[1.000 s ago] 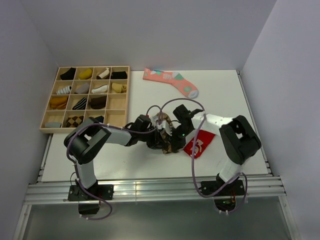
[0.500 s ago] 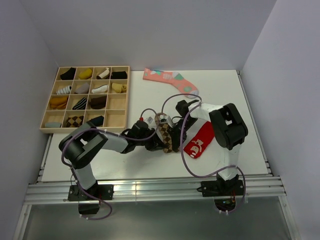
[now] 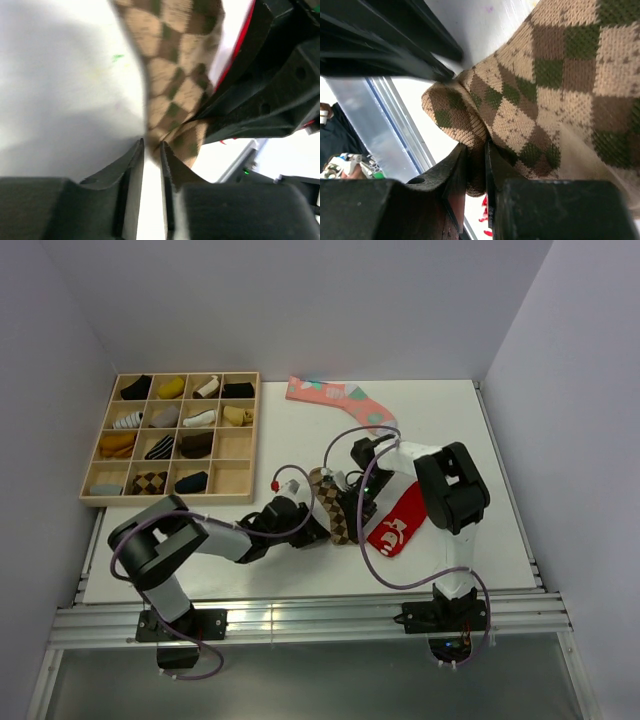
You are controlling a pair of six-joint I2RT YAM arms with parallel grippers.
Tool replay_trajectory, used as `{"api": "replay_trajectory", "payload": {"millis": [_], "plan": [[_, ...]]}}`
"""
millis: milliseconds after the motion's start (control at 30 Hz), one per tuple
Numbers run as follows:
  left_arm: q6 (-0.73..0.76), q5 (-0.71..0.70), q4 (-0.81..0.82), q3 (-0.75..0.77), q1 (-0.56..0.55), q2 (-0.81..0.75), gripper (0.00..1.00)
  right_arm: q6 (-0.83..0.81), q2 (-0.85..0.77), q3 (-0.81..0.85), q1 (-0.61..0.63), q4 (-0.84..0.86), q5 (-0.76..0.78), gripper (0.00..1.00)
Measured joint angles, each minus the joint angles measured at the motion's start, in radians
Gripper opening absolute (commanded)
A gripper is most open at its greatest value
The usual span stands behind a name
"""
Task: Roll the socks
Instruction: Roll the sock at the center of the board.
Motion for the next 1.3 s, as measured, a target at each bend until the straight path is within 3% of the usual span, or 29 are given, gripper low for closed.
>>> {"api": "replay_trajectory", "payload": {"millis": [133, 367, 700, 1300], "plan": [[0.056, -0.11, -0.061, -0.054, -0.015, -0.11, 0.37, 0.008, 0.014, 0.006, -0.01, -0.021, 0.008, 0.05], [0.258, -0.209, -0.072, -0.075, -0.026, -0.248, 0.43, 0.017, 0.064, 0.054, -0.015, -0.076, 0.005, 0.05], [0.573, -0.012, 0.076, -0.033, -0.056, -0.119, 0.47, 0.023, 0.095, 0.085, -0.015, -0.109, 0.005, 0.05], [0.716, 0.119, 0.113, 0.081, -0.063, 0.031, 0.46, 0.031, 0.101, 0.089, -0.017, -0.116, 0.005, 0.04]]}}
